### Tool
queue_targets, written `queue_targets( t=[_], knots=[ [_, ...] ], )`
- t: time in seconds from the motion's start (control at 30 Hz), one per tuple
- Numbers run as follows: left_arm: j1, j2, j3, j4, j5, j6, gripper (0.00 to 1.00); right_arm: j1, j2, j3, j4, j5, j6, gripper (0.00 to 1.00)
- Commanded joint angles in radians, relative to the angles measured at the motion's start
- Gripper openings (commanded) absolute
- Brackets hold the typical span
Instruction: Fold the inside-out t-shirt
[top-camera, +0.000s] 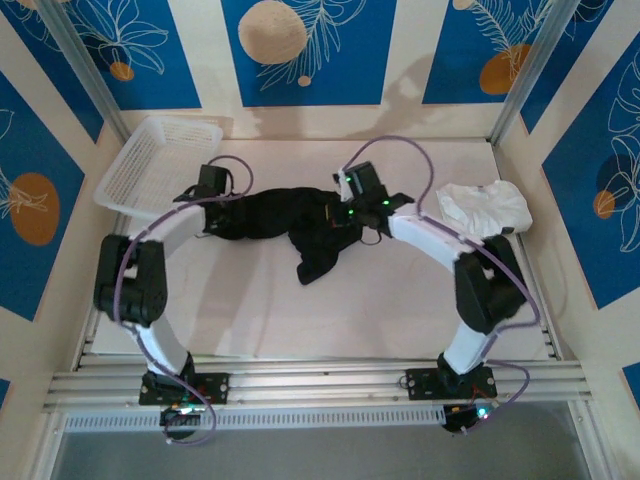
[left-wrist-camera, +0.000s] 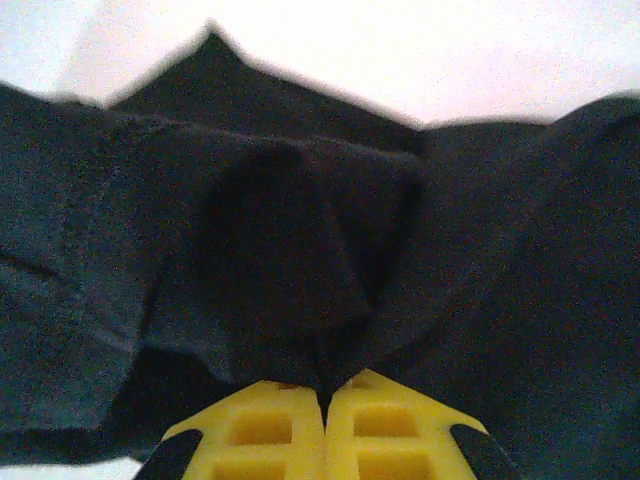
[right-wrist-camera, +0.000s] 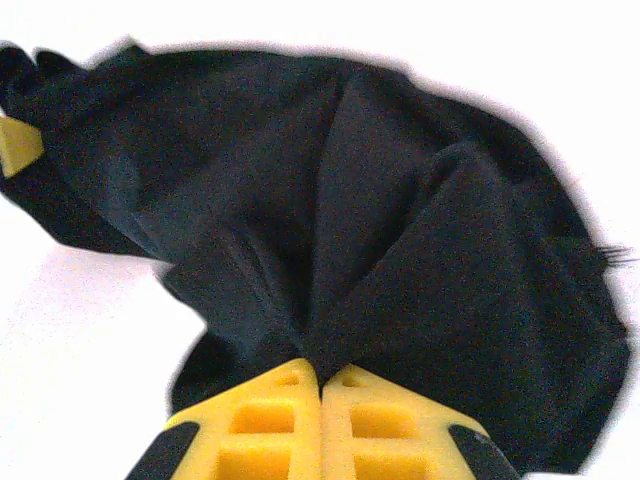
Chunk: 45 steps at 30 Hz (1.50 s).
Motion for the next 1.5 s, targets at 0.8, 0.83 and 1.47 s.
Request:
queue_targets(
  t=[0.8,0.83,1.47],
  knots=[
    [-0.003,-0.771,0.317,-0.091,0.088,-0.073,0.0,-0.234,-0.758,0.32,-0.178,-0.005,-0.199,0.0],
    [-0.003,-0.752,0.305,-0.086,0.086,-0.074,0.0,-0.234,-0.741,0.306,-0.165,0.007,-0.202,0.0],
    [0.01,0.006,0.353,-0.269,-0.224,0.081,0.85,-0.285,0.131,0.477,-0.36,0.231,-0.171,0.52]
  ],
)
